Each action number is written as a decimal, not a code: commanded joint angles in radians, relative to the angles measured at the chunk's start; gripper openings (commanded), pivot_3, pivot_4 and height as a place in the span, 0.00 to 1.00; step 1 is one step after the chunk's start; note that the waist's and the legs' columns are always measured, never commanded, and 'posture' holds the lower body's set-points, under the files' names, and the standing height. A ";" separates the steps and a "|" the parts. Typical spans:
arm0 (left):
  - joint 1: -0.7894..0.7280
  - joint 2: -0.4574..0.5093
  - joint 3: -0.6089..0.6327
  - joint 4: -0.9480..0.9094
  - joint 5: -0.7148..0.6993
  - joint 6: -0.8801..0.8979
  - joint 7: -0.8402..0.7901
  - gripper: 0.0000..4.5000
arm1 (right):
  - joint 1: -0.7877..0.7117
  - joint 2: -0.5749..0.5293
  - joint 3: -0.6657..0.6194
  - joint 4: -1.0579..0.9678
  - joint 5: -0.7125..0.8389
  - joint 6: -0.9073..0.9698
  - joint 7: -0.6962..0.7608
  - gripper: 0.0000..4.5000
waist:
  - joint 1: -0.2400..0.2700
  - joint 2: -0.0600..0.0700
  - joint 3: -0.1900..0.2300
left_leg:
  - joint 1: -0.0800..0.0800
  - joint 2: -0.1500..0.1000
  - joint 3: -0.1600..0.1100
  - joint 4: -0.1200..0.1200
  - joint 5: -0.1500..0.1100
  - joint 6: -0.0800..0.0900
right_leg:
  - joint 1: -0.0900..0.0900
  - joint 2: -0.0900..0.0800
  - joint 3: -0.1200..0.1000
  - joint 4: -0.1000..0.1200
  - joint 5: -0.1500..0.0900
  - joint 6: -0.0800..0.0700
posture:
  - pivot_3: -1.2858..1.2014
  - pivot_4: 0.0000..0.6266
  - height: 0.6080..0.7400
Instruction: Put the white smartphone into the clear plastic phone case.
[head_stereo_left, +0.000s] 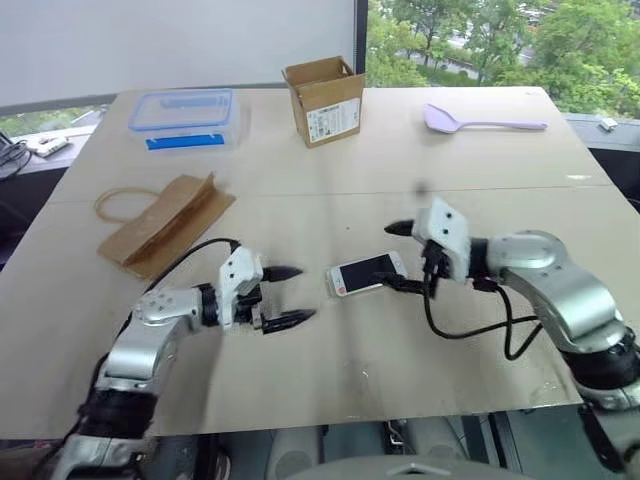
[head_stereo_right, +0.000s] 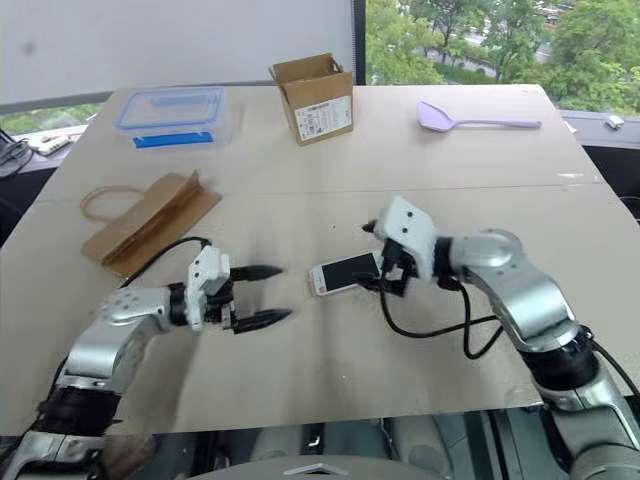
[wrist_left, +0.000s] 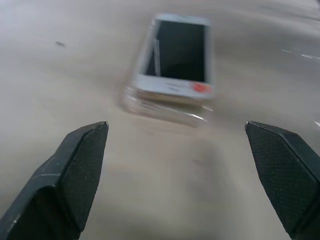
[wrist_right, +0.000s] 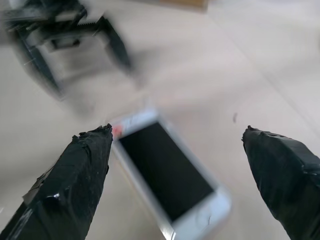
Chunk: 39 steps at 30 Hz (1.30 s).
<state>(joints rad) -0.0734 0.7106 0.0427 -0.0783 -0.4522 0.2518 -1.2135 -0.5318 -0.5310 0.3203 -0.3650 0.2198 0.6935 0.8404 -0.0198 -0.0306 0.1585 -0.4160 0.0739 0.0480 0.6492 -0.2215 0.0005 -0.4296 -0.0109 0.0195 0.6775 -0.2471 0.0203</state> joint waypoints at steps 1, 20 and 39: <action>0.034 0.028 0.052 -0.072 -0.061 0.015 -0.028 1.00 | -0.033 0.044 0.077 0.104 -0.070 -0.098 -0.013 1.00 | 0.004 0.001 0.000 | 0.000 0.000 0.000 0.000 0.000 0.000 | 0.000 0.000 0.000 0.000 0.000 0.000 | 0.52 0.24 1.00; 0.083 -0.010 0.033 -0.134 -0.040 0.006 0.080 1.00 | -0.059 0.099 0.052 0.218 -0.062 -0.252 0.097 1.00 | 0.008 0.001 0.000 | 0.000 -0.001 0.001 0.000 0.000 0.000 | 0.000 -0.001 0.001 0.000 0.003 -0.001 | 0.52 0.24 1.00; 0.078 0.001 0.043 -0.125 -0.057 0.001 0.041 1.00 | -0.086 0.121 0.086 0.303 -0.103 -0.218 0.109 1.00 | 0.004 0.001 0.001 | 0.000 -0.001 0.001 0.000 0.000 0.000 | -0.001 0.000 0.001 0.000 0.002 -0.001 | 0.52 0.24 1.00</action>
<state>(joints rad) 0.0042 0.7012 0.0672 -0.1841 -0.4942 0.2696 -1.1615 -0.5931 -0.4179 0.4400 -0.0364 0.0936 0.4709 0.9476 -0.0153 -0.0297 0.1590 -0.4163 0.0733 0.0491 0.6491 -0.2215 0.0005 -0.4302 -0.0113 0.0203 0.6778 -0.2447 0.0189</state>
